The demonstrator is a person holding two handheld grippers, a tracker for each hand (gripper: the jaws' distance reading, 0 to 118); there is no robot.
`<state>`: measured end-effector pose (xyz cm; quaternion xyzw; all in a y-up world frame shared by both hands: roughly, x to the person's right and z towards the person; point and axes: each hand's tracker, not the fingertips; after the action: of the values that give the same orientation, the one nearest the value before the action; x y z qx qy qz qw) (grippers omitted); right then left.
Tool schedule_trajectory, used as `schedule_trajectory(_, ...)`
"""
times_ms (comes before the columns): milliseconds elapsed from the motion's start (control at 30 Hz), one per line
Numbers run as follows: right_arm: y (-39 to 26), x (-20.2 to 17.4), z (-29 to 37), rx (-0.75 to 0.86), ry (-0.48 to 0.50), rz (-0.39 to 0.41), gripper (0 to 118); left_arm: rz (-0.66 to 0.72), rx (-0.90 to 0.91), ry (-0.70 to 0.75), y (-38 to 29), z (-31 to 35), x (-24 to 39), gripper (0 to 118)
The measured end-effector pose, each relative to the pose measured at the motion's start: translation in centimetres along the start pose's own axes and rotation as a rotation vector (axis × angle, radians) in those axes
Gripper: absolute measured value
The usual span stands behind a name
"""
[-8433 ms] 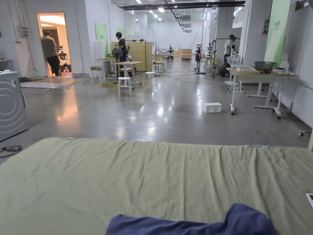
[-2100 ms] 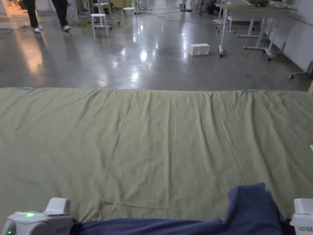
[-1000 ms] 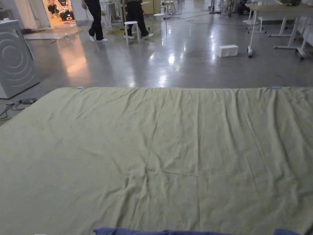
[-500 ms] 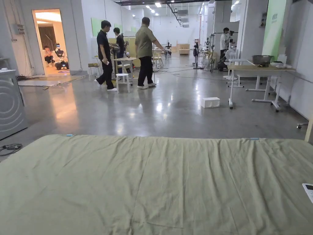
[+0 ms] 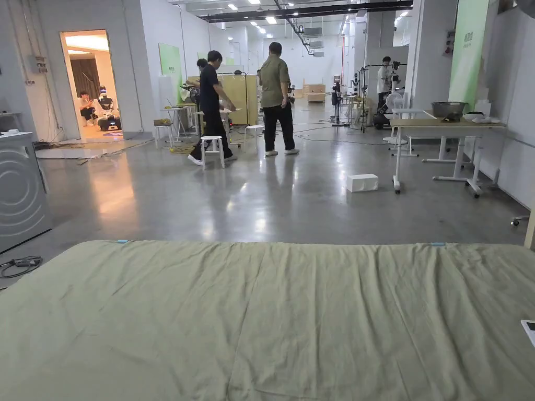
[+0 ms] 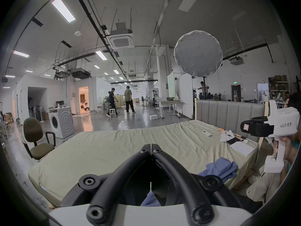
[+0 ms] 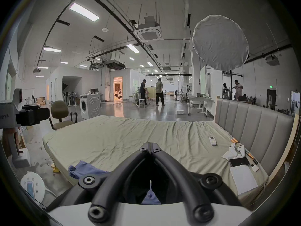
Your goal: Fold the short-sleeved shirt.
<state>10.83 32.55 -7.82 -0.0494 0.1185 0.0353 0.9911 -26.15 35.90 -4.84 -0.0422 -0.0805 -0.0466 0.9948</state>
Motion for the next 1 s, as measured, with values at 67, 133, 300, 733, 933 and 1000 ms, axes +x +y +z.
schedule_trajectory(67, 0.0, 0.3, -0.1, -0.002, 0.001, -0.033, 0, 0.010, 0.006, 0.012, 0.3, -0.1, -0.2, 0)
schedule_trajectory(133, -0.1, 0.6, 0.0, -0.004, -0.003, -0.065, 0, 0.026, 0.003, 0.011, 0.1, -0.1, -0.6, 0)
schedule_trajectory(300, -0.4, 1.2, 0.1, -0.012, -0.014, -0.109, 0, 0.072, -0.014, 0.010, -0.3, -0.3, -1.7, 0)
schedule_trajectory(733, -4.4, 2.3, 0.1, -0.199, 0.081, -0.267, 0, 0.579, -0.459, 0.019, -14.3, -9.9, -15.1, 111)
schedule_trajectory(933, -5.6, 2.0, 0.8, -0.265, 0.053, -0.272, 0, 0.893, -0.631, -0.032, -23.4, -13.7, -19.9, 111)
schedule_trajectory(1000, -6.2, 2.0, 0.7, -0.291, 0.052, -0.322, 0, 0.944, -0.645, -0.018, -25.5, -14.6, -20.2, 108)
